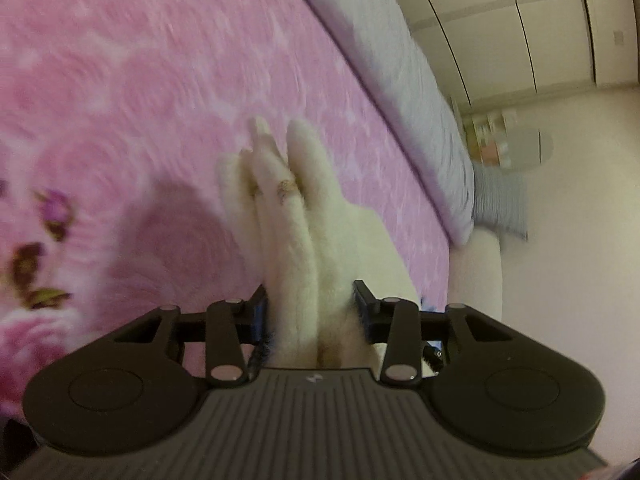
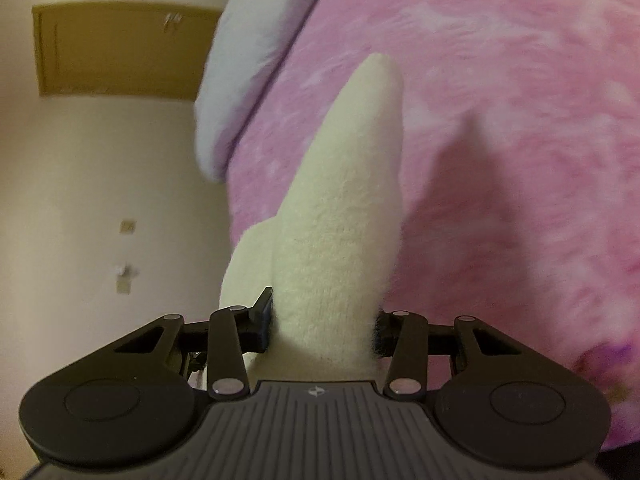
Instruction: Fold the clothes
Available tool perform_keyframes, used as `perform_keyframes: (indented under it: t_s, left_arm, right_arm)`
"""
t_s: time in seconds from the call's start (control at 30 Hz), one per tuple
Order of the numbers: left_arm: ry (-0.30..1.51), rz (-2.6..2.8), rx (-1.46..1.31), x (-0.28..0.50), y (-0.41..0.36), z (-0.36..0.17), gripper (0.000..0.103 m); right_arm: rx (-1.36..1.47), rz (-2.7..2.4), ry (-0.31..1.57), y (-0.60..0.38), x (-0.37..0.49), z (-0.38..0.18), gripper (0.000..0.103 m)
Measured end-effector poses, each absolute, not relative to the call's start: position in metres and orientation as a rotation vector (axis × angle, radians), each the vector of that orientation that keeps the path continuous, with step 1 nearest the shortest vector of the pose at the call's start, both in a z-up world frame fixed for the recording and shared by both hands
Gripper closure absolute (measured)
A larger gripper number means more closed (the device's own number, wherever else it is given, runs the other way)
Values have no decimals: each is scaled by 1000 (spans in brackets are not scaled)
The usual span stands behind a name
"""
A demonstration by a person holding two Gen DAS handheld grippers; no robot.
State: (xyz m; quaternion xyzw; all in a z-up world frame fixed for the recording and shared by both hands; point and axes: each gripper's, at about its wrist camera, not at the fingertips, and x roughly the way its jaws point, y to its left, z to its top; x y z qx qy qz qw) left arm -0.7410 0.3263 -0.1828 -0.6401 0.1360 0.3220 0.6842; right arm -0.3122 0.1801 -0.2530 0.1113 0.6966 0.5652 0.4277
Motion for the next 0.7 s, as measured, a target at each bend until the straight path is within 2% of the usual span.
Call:
perform_keyframes:
  t_s: [0.13,0.33,0.43,0.7]
  left_arm:
    - [220,819,-1427,-786,327,-141,67]
    - [134,924,-1414,-884,356,-119,67]
    - [124,933,-1399,-947,388,-122,67]
    - [188,900,-1329,-1107,519,-155,67]
  right_arm:
    - [225,1516,1770,218,-347,-219,60]
    - [143,1655,1767,293,-425,-193,60]
    - [137,1689,1763,339,-477,-190,60]
    - [199,1685,1707,435,-641,-227,60]
